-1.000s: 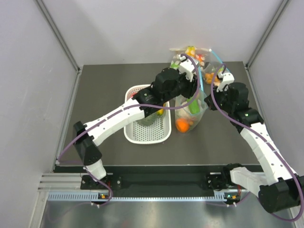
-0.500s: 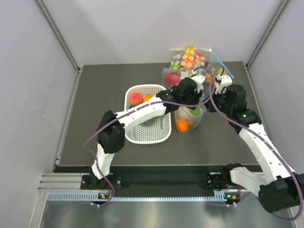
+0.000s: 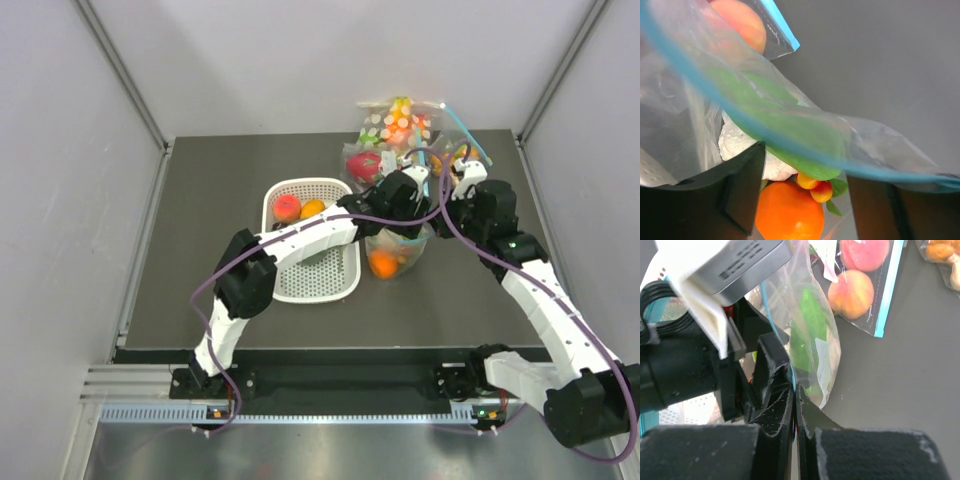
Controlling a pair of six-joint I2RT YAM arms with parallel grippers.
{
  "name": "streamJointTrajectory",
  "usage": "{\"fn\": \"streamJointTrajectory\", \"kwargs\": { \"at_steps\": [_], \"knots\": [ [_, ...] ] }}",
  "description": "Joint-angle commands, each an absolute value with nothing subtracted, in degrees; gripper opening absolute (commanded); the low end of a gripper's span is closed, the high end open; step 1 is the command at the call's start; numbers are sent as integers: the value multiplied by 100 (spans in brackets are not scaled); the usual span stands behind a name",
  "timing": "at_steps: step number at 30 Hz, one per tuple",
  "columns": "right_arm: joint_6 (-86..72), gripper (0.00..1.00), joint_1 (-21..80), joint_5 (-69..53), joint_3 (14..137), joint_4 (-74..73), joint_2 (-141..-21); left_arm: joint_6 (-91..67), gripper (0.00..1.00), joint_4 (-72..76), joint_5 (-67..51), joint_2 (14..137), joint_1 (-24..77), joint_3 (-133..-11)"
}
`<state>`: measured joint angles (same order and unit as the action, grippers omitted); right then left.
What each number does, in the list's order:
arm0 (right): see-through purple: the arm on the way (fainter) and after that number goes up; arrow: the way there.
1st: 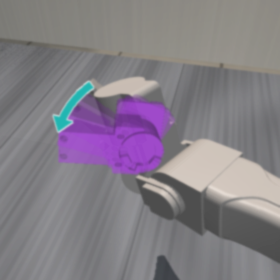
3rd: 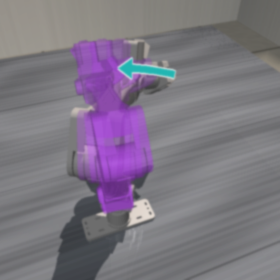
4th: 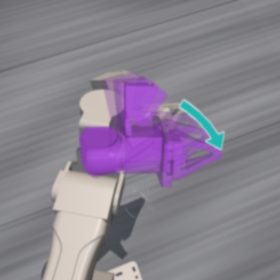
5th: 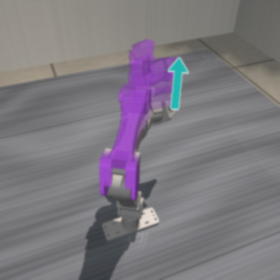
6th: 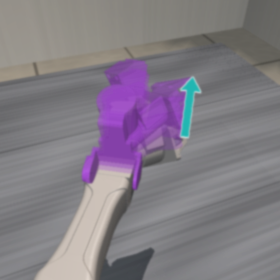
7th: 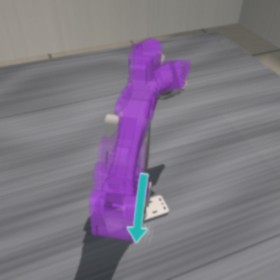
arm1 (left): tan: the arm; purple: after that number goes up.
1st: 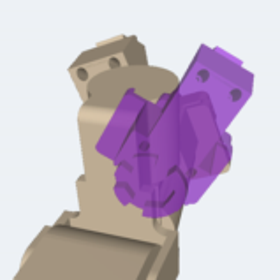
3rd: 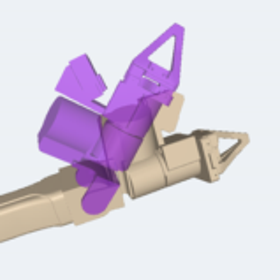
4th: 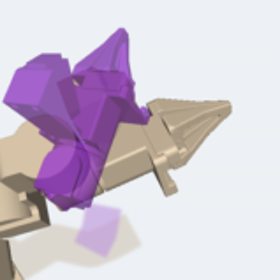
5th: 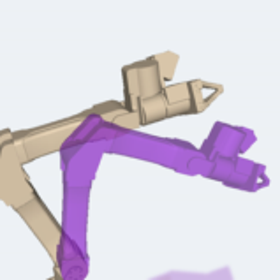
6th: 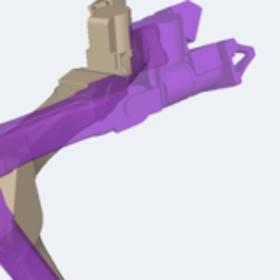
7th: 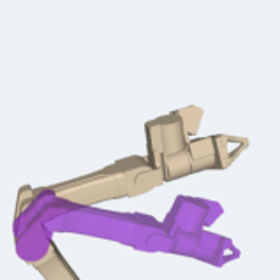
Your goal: Open the zip-top bag and remove the fake food
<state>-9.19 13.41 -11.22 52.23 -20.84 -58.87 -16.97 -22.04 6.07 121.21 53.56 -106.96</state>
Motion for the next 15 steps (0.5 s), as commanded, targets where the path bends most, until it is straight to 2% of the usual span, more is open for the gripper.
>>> {"fn": "streamJointTrajectory", "kwargs": {
  "at_steps": [1,5,10,13,14,15],
  "knots": [
    [-940,0,1371,-1222,5221,-1863,-5819,-1977,71,-2241,563,12208,5282,-10863],
    [-923,0,1371,-1230,5212,-1872,-5792,-2048,82,-2153,484,12287,5265,-10784],
    [-923,0,1380,-1257,5221,-1854,-5801,-2065,82,-2136,290,12419,5247,-10767],
    [-923,0,1371,-1257,5221,-1846,-5809,-2074,73,-2013,159,12428,5238,-10653],
    [-923,0,1371,-1248,5221,-1854,-5818,-2083,67,-1987,115,12428,5230,-10618],
    [-905,0,1380,-1257,5221,-1872,-5810,-2083,54,-1943,79,12428,5221,-10600]
  ]
}}
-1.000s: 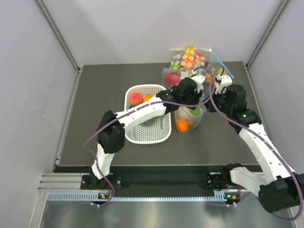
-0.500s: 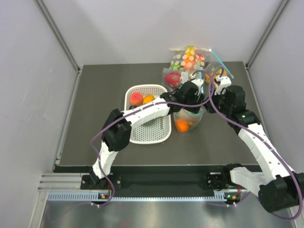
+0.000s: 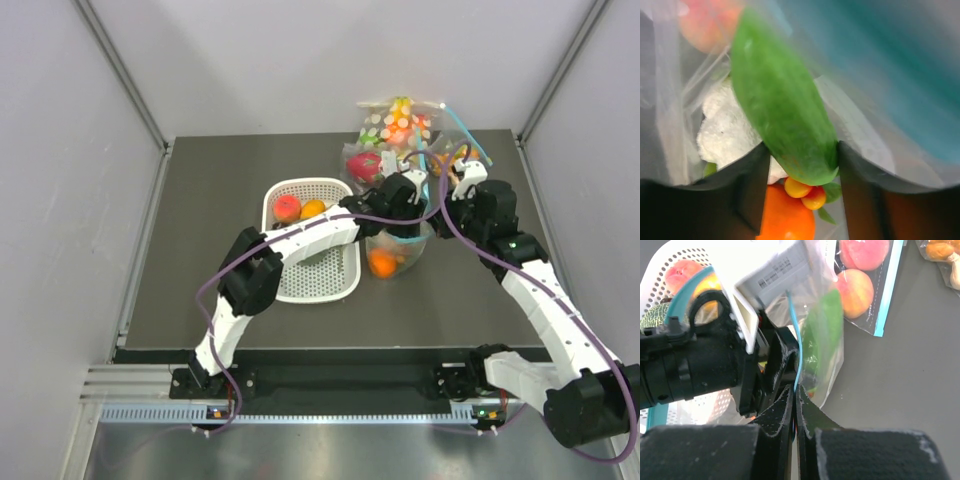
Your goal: Open the zip-top bag and remove the fake food
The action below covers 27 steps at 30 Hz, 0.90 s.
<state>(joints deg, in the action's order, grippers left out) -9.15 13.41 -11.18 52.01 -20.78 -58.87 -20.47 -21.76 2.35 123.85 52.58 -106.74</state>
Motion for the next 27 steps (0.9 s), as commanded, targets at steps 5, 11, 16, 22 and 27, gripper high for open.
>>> {"fn": "streamJointTrajectory", "kwargs": {
  "at_steps": [5,11,16,22,27],
  "knots": [
    [-896,0,1380,-1213,5238,-1889,-5792,-2030,30,-2013,26,12227,5124,-10530],
    [-870,0,1380,-1090,5273,-1890,-5845,-1943,27,-1960,-517,11437,5010,-10178],
    [-844,0,1380,-985,5300,-1907,-5906,-1820,27,-2170,-843,10978,4992,-9915],
    [-791,0,1371,-879,5431,-1934,-5994,-1740,26,-2162,-1318,10460,4992,-9414],
    [-774,0,1371,-817,5555,-1934,-6134,-1705,26,-2267,-1362,10082,4992,-9238]
  ]
}}
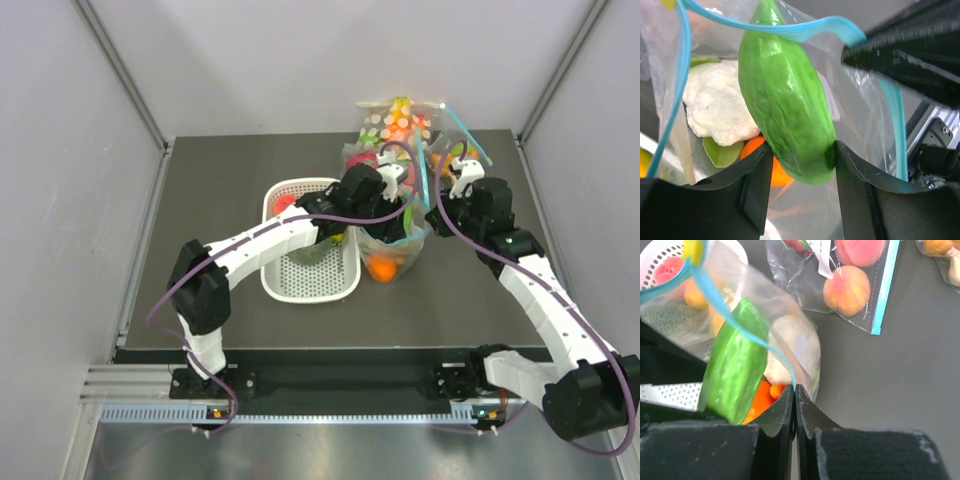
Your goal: Open the zip-top bag and remove the fake food
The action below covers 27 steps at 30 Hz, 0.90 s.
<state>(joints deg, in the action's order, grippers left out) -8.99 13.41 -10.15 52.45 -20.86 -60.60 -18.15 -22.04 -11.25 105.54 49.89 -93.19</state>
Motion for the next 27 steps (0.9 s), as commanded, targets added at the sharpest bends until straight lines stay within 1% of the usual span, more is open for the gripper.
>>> {"fn": "streamJointTrajectory", "kwargs": {
  "at_steps": [1,7,15,21,27],
  "knots": [
    [-773,0,1380,-809,5598,-1934,-6152,-1696,26,-2337,-1345,10003,4992,-9203],
    [-738,0,1371,-633,5827,-1925,-6328,-1486,26,-2663,-1485,9905,4992,-9123],
    [-852,0,1371,-712,6152,-1732,-6486,-1195,25,-2988,-1608,10028,4992,-9097],
    [-879,0,1371,-721,6170,-1679,-6635,-1055,24,-2796,-1652,9923,4992,-9000],
    [-835,0,1362,-659,5950,-1608,-6881,-783,24,-2382,-1810,9519,4992,-8781]
  ]
}}
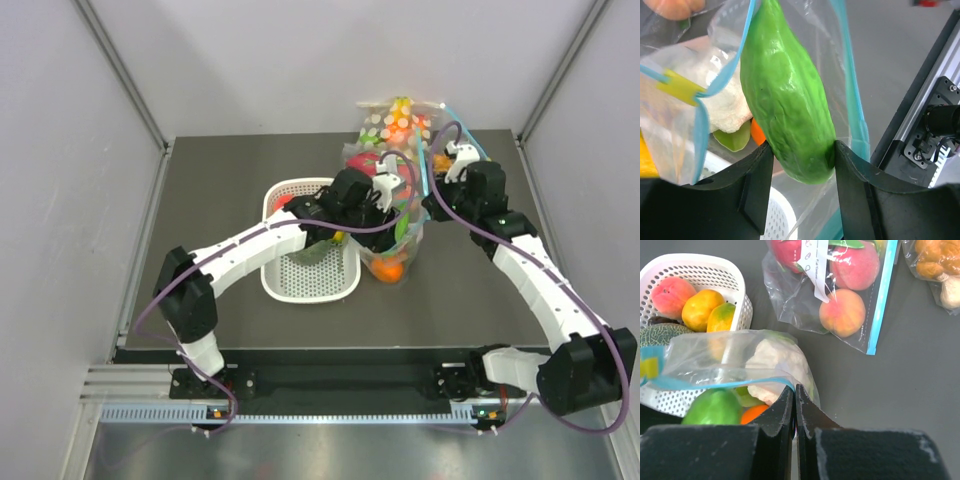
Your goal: Open the zip-top bag and remove the fake food
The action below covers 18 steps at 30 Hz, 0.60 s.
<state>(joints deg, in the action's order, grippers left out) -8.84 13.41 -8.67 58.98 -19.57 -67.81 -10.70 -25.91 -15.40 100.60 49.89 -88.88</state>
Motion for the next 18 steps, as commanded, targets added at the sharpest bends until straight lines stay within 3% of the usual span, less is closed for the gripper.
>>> {"fn": "streamJointTrajectory", "kwargs": {
  "at_steps": [1,18],
  "knots": [
    [-835,0,1362,-677,5924,-1608,-6908,-774,24,-2269,-1784,9405,4992,-8763],
    [-879,0,1371,-861,5599,-1828,-6214,-1414,24,-116,-1390,9588,4491,-9018]
  ]
}}
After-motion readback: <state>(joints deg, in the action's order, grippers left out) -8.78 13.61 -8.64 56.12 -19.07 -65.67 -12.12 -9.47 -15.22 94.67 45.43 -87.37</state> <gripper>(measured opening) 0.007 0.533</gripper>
